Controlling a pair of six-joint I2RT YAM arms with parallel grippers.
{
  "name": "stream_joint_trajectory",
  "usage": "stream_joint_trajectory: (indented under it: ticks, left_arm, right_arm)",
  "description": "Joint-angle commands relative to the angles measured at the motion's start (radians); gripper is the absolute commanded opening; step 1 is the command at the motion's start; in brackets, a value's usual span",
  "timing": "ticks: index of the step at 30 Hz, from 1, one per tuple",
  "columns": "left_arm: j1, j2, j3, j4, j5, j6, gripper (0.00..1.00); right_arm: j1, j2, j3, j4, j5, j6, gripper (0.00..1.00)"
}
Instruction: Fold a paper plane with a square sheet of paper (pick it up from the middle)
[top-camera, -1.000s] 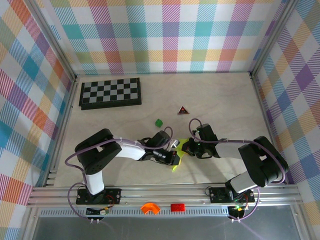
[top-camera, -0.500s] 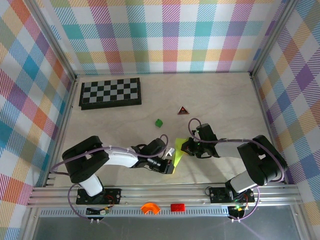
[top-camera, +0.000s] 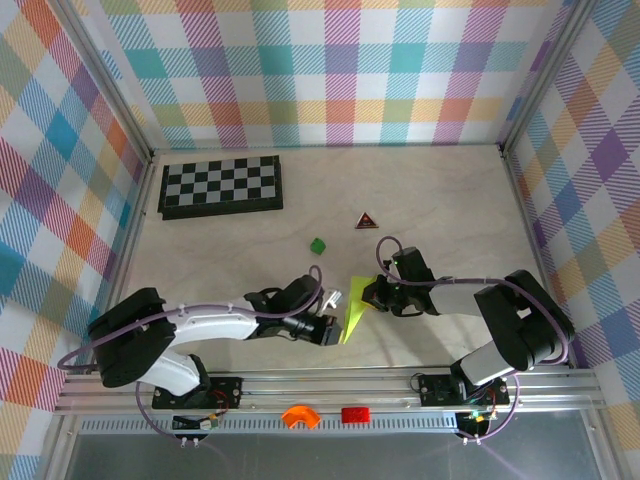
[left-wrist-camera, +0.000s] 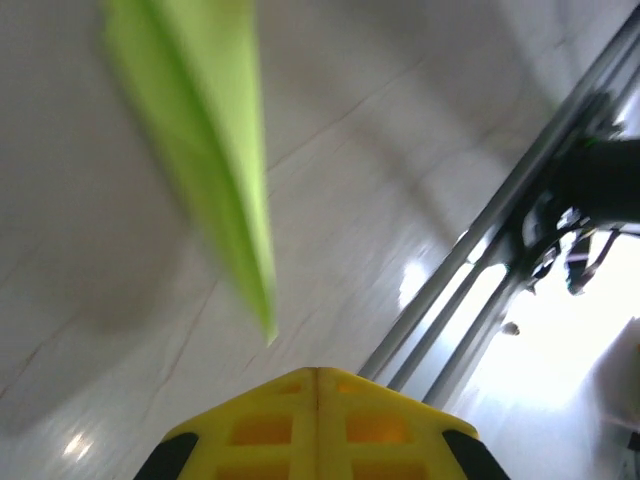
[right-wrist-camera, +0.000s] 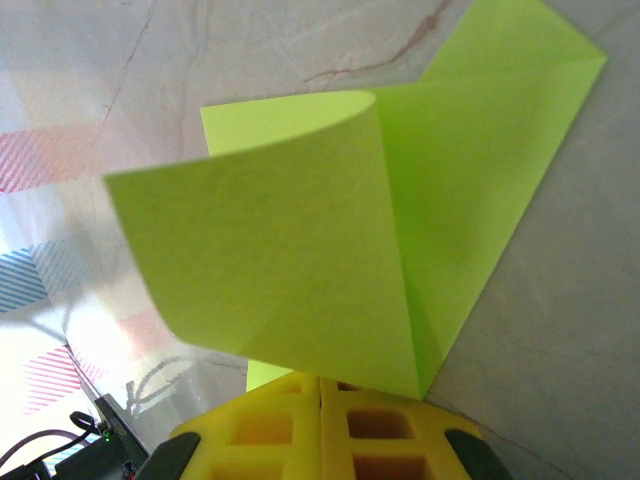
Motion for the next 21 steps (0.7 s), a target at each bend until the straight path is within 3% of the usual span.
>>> stream_joint_trajectory:
  ticks: [1, 7, 11, 21]
  left_arm:
    - [-0.003, 0.090, 0.098, 0.038, 0.018, 0.016, 0.00]
    - [0.000, 0.271, 0.195, 0.093, 0.016, 0.019, 0.00]
    - [-0.001, 0.326, 0.146, 0.121, 0.003, 0.002, 0.00]
    - [-0.019, 0.204, -0.169, 0.277, 0.036, -0.122, 0.00]
  right_arm:
    - [-0.001, 0.036, -0.055, -0.166, 0.122, 0.000, 0.00]
    - [-0.001, 0.031, -0.056, -0.170, 0.123, 0.002, 0.00]
    - [-0.001, 0.031, -0.055, -0.172, 0.118, -0.002, 0.00]
    - [-0.002, 0.030, -0.069, -0.192, 0.138, -0.004, 0.00]
